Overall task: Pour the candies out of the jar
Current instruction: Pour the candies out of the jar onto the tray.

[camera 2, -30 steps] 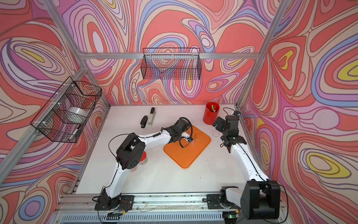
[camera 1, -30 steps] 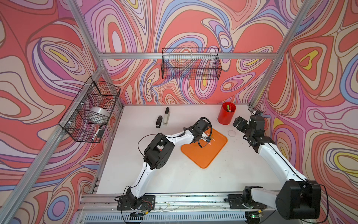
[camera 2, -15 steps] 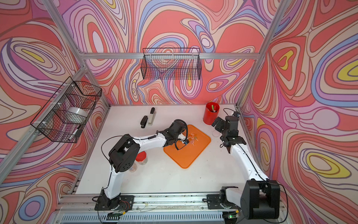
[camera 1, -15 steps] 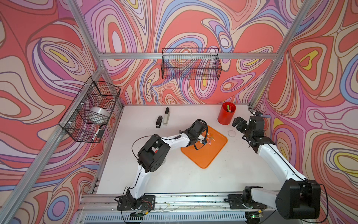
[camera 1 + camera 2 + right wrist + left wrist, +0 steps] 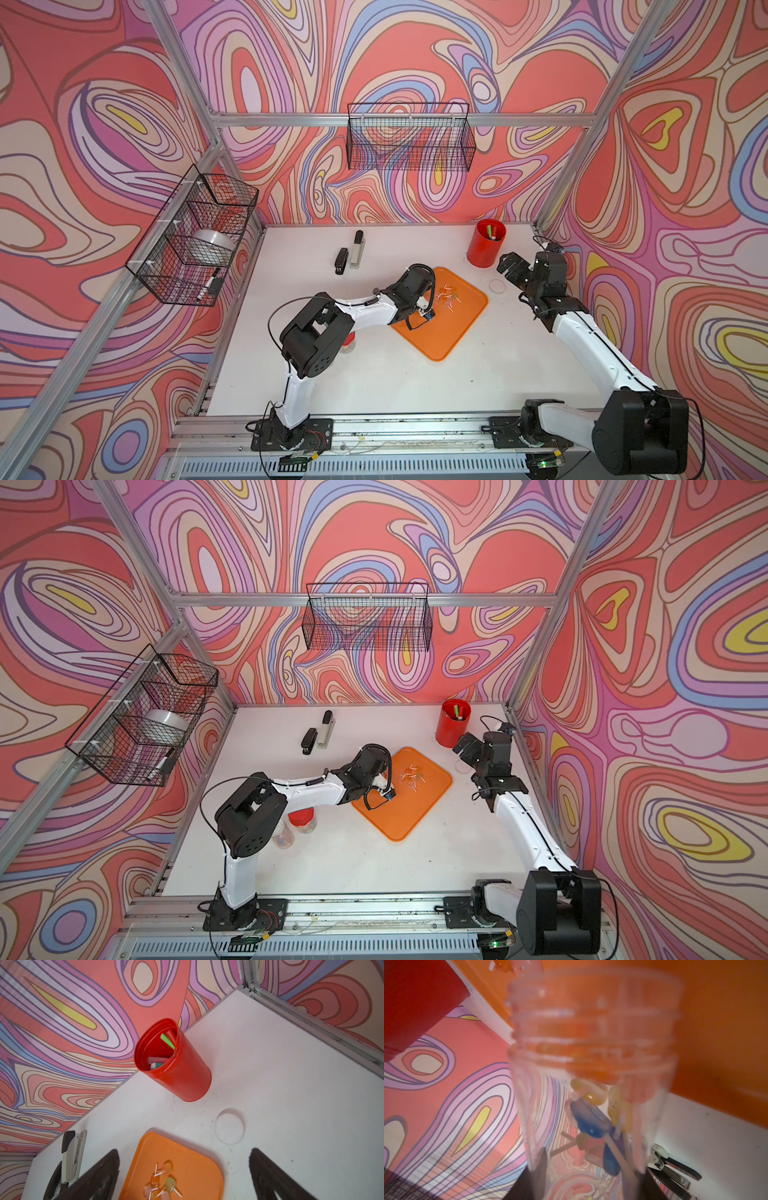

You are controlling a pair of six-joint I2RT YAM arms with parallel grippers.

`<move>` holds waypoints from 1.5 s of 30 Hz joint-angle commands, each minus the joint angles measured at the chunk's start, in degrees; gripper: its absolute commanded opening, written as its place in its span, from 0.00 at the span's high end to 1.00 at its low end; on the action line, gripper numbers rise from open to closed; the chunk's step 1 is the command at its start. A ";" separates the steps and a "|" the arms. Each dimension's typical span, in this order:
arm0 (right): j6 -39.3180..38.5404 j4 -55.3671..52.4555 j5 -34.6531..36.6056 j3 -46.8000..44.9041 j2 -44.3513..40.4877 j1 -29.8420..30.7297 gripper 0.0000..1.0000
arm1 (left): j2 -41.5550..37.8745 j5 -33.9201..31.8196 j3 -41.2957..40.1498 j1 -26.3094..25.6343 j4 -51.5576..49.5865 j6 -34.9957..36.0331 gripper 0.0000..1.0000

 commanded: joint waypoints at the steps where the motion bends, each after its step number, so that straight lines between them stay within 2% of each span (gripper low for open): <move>1: 0.54 0.13 -0.32 -0.84 -1.75 -0.28 0.02 | -2.76 1.72 -0.62 -0.28 5.90 8.54 1.00; 6: 0.39 -0.32 0.04 -0.97 -2.70 -0.28 0.02 | -3.36 2.98 -2.36 -0.31 11.39 11.38 1.00; 11: 0.28 -0.48 0.16 -1.06 -2.75 -0.28 0.02 | -5.82 5.29 -4.27 -0.17 12.67 13.96 1.00; 16: 0.36 -0.29 -0.26 -0.63 -2.02 -0.29 0.02 | -10.50 10.82 -6.94 0.03 9.81 16.93 1.00; 20: 0.21 -0.40 -0.34 -0.18 -1.98 -0.29 0.02 | -10.61 11.43 -6.35 0.23 8.61 18.43 1.00; 24: -0.32 -0.84 -0.15 0.39 -1.94 -0.28 0.02 | -10.35 12.03 -5.80 0.27 8.34 19.18 1.00; 30: -0.60 -0.84 -0.16 0.53 -1.72 -0.28 0.02 | -10.25 11.73 -5.46 0.58 7.12 16.35 1.00; 33: -0.95 -0.45 -1.41 0.78 -1.34 -0.28 0.02 | -9.85 10.96 -4.30 0.62 5.29 10.31 1.00; 37: -1.67 0.64 -3.80 1.04 -0.92 -0.31 0.02 | -9.37 10.26 -1.42 1.30 -1.87 -1.12 1.00; 45: -2.60 2.91 -8.78 2.26 0.91 -0.28 0.02 | -9.40 17.84 7.64 3.75 -20.33 -33.20 1.00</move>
